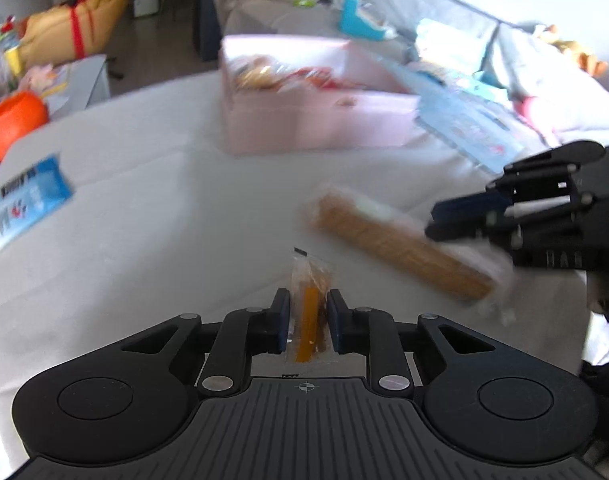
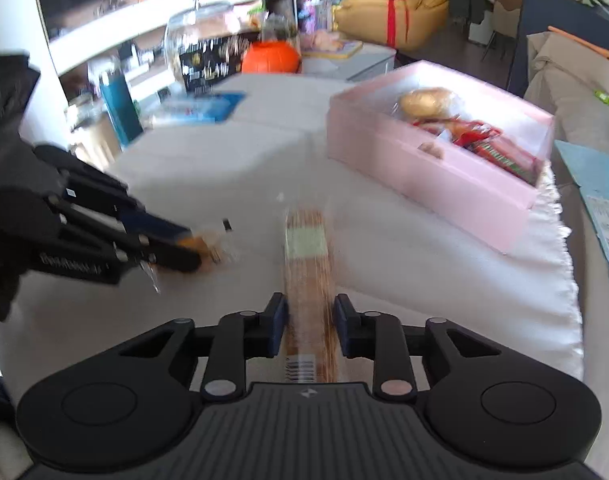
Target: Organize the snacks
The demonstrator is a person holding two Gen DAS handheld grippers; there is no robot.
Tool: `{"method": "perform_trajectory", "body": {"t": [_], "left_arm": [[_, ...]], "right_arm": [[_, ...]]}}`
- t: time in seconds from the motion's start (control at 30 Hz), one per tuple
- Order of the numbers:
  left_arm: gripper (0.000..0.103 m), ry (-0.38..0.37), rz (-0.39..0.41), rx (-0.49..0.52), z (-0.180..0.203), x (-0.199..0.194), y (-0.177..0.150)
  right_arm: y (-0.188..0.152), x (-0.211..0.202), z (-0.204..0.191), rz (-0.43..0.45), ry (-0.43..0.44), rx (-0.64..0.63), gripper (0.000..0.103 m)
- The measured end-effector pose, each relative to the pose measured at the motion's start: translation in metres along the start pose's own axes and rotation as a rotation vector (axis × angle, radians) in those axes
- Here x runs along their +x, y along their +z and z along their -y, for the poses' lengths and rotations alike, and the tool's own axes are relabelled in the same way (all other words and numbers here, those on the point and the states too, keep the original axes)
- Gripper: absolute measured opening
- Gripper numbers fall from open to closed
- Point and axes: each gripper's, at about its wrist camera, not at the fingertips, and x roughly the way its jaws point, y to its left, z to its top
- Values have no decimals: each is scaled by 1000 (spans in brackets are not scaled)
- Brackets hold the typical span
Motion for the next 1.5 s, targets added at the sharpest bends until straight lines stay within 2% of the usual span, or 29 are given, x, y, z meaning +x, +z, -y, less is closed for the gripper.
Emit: {"method": "perform_trajectory", "body": {"t": [0.07,0.2,0.27,0.33,0.4,0.47,0.57,0.63,0.7,0.73,0.8,0.97,1.07,1.17,1.23,1.27,1.3,1.37,1.43,1.5], "left_arm": [[24,-17,43,22,8,-14,10],[24,-11,98,36,16,-27,26],[24,-4,95,22,16,-26,25],[24,-5,71,10,15,-21,20],[24,-15,42,-3,14,-13,16],[24,-17,13,-17,10,-5,11],[24,-6,-18,-29,5,3,8],[24,-3,-27,-31,2,3,6],[24,-2,-28,-33,1,2,6],[24,0,-24,-34,0,1,8],[24,-4,-4,-43,-1,-1,19],[24,-43,162,-70,-8,-18,83],[24,-84,282,-97,-15,-25,129],[25,-150,383,-179,-30,-16,175],[27,-169,368,-220,-42,4,196],[27,-167,346,-239,-49,16,201],[28,-163,315,-257,-57,28,205],[28,-159,256,-283,-76,48,201],[28,-131,248,-279,-100,51,189],[28,-36,237,-263,-127,51,173]], "right_arm": [[3,-24,5,60,-7,19,8],[21,-67,15,181,-30,18,8],[24,-73,18,200,-55,8,9],[21,-66,22,171,-36,29,14],[13,-47,22,115,-7,42,34],[3,-26,20,67,5,51,44],[-4,3,15,6,47,61,45],[-6,20,9,-31,39,43,44],[-10,27,3,-57,9,-4,29],[-10,24,2,-47,-1,-25,27],[-6,11,8,-23,31,12,27],[38,-42,42,152,14,112,27],[85,-75,64,269,-20,143,27],[133,-88,87,326,-46,195,27],[162,-84,101,335,-73,234,29],[172,-77,108,329,-79,251,37],[181,-67,114,315,-81,253,52],[187,-48,123,295,-137,263,66],[183,-33,130,281,-164,269,66],[171,-22,136,264,-153,296,67]]}}
